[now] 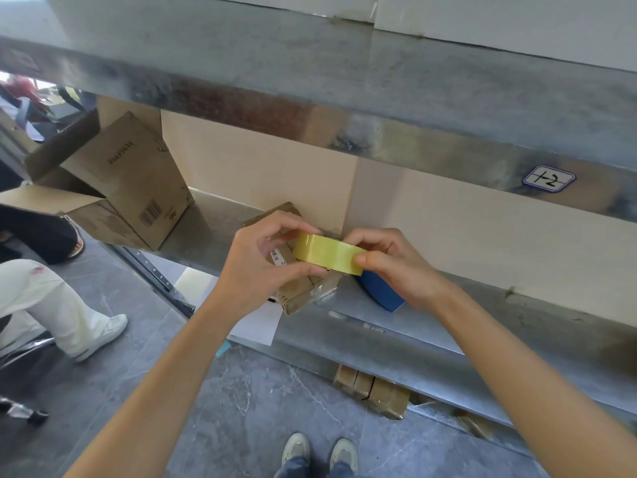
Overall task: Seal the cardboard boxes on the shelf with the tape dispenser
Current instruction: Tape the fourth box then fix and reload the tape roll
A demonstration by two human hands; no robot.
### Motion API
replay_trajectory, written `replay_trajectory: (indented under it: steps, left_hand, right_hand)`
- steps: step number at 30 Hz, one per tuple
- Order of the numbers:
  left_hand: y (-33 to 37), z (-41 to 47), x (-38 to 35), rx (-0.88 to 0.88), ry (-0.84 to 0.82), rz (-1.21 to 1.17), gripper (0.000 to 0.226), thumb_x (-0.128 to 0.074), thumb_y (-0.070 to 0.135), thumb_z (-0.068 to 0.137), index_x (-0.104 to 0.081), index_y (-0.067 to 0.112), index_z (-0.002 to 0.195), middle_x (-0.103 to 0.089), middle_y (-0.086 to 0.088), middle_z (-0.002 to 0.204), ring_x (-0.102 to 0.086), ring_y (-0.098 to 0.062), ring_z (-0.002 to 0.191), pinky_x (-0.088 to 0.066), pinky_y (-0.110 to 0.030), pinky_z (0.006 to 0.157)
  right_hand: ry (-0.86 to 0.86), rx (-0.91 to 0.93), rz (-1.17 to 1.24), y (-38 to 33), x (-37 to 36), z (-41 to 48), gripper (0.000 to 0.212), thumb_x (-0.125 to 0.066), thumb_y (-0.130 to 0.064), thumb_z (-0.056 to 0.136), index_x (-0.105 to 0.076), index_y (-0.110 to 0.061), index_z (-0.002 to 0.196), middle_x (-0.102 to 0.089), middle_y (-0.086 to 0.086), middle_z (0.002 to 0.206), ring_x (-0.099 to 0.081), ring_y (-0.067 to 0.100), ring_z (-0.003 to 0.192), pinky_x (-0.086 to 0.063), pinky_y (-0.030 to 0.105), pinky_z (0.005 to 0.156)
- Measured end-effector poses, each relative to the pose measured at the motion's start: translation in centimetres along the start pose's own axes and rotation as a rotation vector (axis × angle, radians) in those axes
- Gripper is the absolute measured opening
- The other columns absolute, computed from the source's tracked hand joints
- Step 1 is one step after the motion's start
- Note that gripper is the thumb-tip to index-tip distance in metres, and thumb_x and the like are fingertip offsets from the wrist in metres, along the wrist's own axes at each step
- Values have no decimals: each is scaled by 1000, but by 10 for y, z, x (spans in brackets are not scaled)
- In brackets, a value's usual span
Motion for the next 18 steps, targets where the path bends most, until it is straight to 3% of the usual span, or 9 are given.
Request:
replay_trajectory:
  steps: [4,7,11,14,18]
  left_hand:
    - [-3,-2,2,14,-1,-81,44,-87,22,61,-68,15,100,-69,-6,105,-62,-23,111,-51,-33,99]
    - [-1,-3,3,4,-3,-148,45,-88,17,60,-67,12,100,-69,-8,106,-63,-27,113,-54,-33,93]
    - [3,-1,6,16,7,-173,46,-88,15,57,-68,11,98,-67,-14,103,-62,-32,107,-55,-32,89]
    - [4,-1,7,65,39,-147,47,-93,13,58,-69,13,99,-70,-7,100,-64,-24,103,-57,-30,84]
    - [5,-1,10,118,105,-49,41,-84,22,62,-70,18,100,-73,8,96,-65,-12,96,-58,-27,77]
  right_hand:
    - [-3,38,-52,-10,1,0,22,-58,-24,76,-76,-31,86,-68,-16,81,-58,3,78,-44,16,74]
    - [15,45,-87,-16,2,-1,22,-61,-19,77,-73,-19,96,-71,-17,85,-62,2,83,-46,17,77]
    - [86,51,-119,-21,2,-1,15,-62,-18,86,-71,-19,98,-74,-17,86,-64,-1,86,-47,16,81]
    - [124,57,-118,-24,1,0,14,-59,-15,94,-73,-18,95,-74,-18,86,-65,-3,85,-47,13,79]
    - [167,118,-64,-30,1,-1,34,-58,-14,89,-63,-14,123,-73,-15,106,-66,4,109,-50,18,90]
Point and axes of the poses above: each hand's wrist, its own z-axis towards the middle knuckle, its own x-axis out of the back of the hand, y = z × x, the point moved 4 cm from there along z, towards the middle knuckle
